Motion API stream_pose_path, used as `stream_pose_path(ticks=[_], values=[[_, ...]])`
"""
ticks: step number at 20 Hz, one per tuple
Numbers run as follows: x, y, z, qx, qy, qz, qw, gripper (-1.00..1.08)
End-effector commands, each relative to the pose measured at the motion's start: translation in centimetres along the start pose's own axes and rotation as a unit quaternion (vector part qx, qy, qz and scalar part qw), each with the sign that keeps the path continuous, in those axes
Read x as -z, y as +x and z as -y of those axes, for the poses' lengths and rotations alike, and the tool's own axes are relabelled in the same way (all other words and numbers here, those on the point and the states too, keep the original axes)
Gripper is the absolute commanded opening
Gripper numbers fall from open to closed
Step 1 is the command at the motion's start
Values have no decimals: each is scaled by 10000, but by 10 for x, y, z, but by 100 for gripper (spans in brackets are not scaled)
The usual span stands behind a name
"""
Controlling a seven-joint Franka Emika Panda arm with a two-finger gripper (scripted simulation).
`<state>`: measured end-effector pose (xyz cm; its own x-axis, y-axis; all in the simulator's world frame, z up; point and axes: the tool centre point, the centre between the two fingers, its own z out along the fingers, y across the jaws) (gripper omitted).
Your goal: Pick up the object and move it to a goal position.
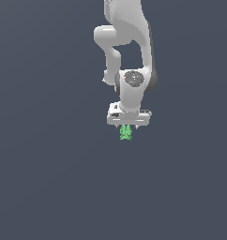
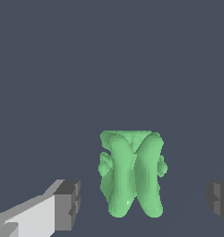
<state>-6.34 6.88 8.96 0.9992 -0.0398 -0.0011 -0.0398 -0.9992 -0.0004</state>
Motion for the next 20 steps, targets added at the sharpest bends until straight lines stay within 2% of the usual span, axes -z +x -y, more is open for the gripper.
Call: stream_pose_path(ticks=[1,10,15,16,20], values=[[-4,0,0,-1,-1,2,10000,100],[-42,-2,0,-6,-2,-4,10000,100],[-50,-1,0,-6,-2,-4,10000,100],[-50,-1,0,-6,-2,-4,10000,-100],[-50,-1,0,-6,-2,-4,10000,-100]])
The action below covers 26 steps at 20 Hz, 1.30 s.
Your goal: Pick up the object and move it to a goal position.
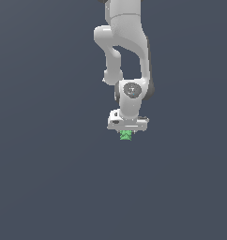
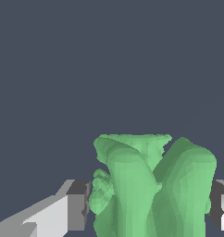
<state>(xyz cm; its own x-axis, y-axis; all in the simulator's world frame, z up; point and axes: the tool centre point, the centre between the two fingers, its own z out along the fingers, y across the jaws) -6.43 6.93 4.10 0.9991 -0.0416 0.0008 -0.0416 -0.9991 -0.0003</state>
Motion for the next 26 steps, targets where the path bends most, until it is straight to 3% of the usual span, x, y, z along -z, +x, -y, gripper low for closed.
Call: stream_pose_path(ticks=[1,13,26], values=[[-1,0,0,3,-1,6,10000,-100],[10,6,7,-1,0,-2,10000,-100],[78,50,55,-1,-2,0,10000,-100]])
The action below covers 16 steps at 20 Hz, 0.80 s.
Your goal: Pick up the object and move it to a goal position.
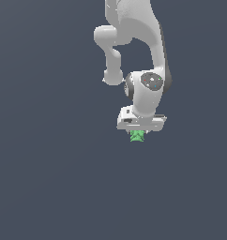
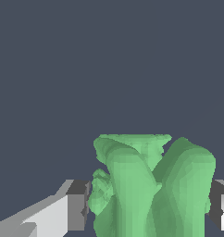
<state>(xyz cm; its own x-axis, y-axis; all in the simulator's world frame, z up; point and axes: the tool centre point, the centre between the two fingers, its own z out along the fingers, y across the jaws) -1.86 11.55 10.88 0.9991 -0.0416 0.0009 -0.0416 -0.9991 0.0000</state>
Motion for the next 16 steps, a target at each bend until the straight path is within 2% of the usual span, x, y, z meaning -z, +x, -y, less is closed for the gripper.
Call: stream_pose_path(ticks=[1,8,16], values=[[16,10,11,-1,-1,1,10000,-100],[44,31,32,0,0,4,10000,-100],[56,40,41,0,0,4,10000,-100]])
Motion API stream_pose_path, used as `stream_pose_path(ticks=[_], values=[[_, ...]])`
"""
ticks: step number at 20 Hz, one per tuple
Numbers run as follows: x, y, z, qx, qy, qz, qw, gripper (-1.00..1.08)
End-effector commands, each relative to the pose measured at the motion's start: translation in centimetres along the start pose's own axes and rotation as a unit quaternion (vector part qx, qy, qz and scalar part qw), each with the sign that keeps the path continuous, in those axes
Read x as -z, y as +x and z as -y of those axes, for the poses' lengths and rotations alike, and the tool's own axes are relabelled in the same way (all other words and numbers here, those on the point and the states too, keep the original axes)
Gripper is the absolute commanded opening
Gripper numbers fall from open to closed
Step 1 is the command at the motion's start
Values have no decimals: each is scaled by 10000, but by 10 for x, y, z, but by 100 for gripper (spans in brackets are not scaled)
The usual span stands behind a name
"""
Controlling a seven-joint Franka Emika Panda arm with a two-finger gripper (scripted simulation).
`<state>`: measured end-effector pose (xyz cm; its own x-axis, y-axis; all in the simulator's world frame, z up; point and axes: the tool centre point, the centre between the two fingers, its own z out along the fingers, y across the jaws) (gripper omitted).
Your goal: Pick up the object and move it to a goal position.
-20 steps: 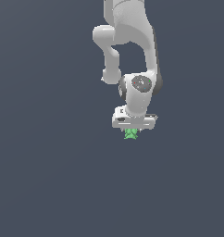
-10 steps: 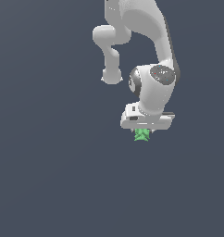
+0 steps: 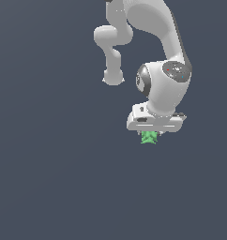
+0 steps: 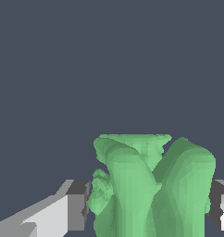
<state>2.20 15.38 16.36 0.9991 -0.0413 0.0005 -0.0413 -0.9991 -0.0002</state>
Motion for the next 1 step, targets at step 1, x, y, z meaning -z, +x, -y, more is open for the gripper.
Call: stream_pose_path(ticks=[1], values=[[1,1,1,-2,-1,2,10000,-100]])
